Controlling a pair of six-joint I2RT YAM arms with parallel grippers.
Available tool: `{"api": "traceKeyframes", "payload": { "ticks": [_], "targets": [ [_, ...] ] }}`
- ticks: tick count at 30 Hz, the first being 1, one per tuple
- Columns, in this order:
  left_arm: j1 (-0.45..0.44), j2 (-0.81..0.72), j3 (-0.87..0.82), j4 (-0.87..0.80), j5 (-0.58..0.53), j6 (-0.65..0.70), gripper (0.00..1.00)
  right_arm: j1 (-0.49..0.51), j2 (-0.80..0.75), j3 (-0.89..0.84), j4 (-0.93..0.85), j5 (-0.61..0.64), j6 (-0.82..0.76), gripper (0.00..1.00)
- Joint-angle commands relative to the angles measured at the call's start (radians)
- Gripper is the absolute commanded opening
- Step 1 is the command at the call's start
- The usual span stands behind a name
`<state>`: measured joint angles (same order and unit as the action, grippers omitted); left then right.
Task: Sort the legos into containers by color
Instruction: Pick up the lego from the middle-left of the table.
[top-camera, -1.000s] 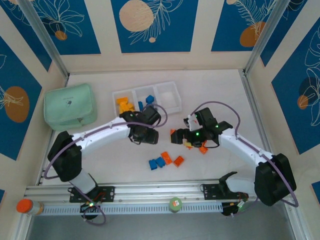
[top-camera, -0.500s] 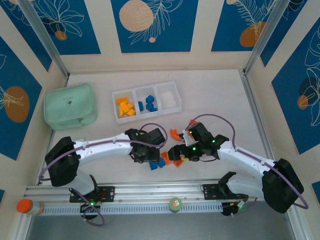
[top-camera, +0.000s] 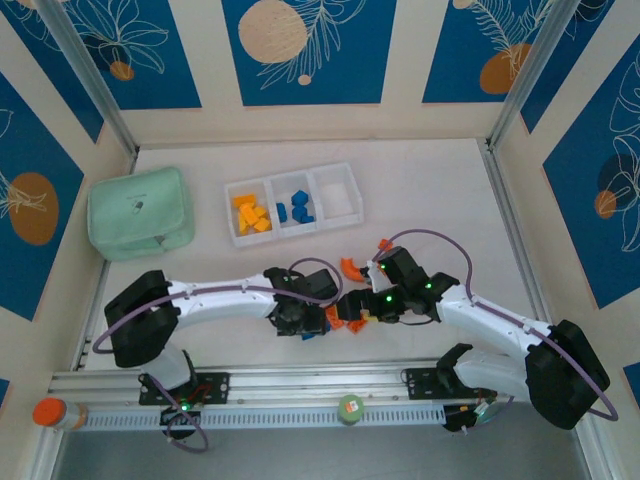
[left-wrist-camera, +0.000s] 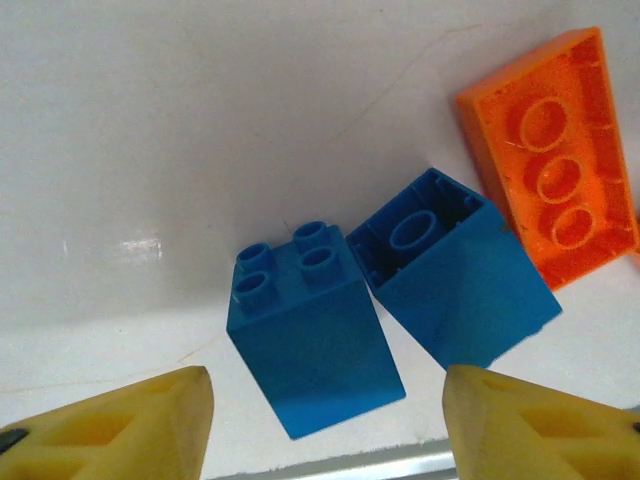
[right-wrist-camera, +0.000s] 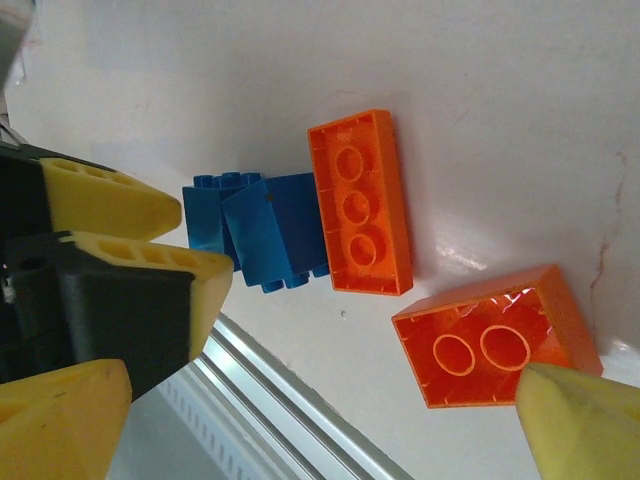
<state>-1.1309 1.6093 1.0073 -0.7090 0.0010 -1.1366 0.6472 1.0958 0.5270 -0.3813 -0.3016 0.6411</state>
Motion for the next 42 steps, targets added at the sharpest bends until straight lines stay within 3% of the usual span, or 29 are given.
{"api": "traceKeyframes", "payload": {
  "ticks": [1, 13, 24, 33, 42],
  "targets": [
    [-0.012, 0.013, -0.025, -0.005, 0.0, -0.03, 0.59, 0.005, -0.009, -0.009, -0.004, 0.0, 0.009, 0.99],
    [-0.012, -0.049, -0.09, -0.088, -0.078, -0.057, 0.56, 0.003, -0.001, 0.002, -0.003, 0.001, 0.002, 0.99],
    [0.002, -0.029, -0.077, -0.009, -0.128, -0.026, 0.6, 0.0, 0.022, 0.026, -0.004, -0.002, -0.007, 0.99],
    [0.018, -0.022, -0.099, 0.032, -0.141, -0.028, 0.43, -0.003, 0.016, 0.028, -0.006, 0.001, -0.009, 0.99],
    [0.019, -0.02, -0.074, -0.01, -0.153, -0.012, 0.35, -0.018, 0.042, 0.061, -0.011, -0.01, -0.028, 0.99]
  ]
}}
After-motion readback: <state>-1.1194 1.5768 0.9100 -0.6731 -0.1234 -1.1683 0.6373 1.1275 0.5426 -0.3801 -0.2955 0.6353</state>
